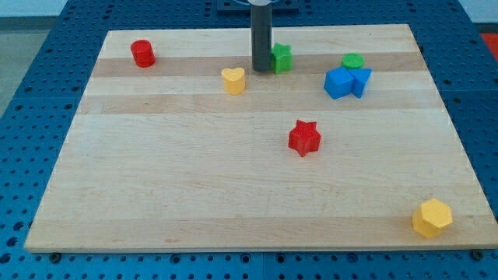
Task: Push the green star towards the left side of the green circle
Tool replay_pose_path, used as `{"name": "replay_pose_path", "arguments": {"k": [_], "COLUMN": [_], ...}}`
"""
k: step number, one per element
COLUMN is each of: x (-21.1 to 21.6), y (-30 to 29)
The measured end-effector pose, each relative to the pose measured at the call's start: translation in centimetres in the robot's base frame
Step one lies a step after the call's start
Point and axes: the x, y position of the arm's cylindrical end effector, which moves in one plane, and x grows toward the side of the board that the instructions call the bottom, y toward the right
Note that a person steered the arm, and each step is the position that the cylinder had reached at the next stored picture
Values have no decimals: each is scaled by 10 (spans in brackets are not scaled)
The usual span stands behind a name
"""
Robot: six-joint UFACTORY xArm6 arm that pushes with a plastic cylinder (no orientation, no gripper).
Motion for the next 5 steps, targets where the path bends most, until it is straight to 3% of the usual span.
{"name": "replay_pose_path", "arguments": {"k": [1, 2, 4, 5], "x": [-13, -13, -29, -15], "y": [-15, 64, 106, 96]}}
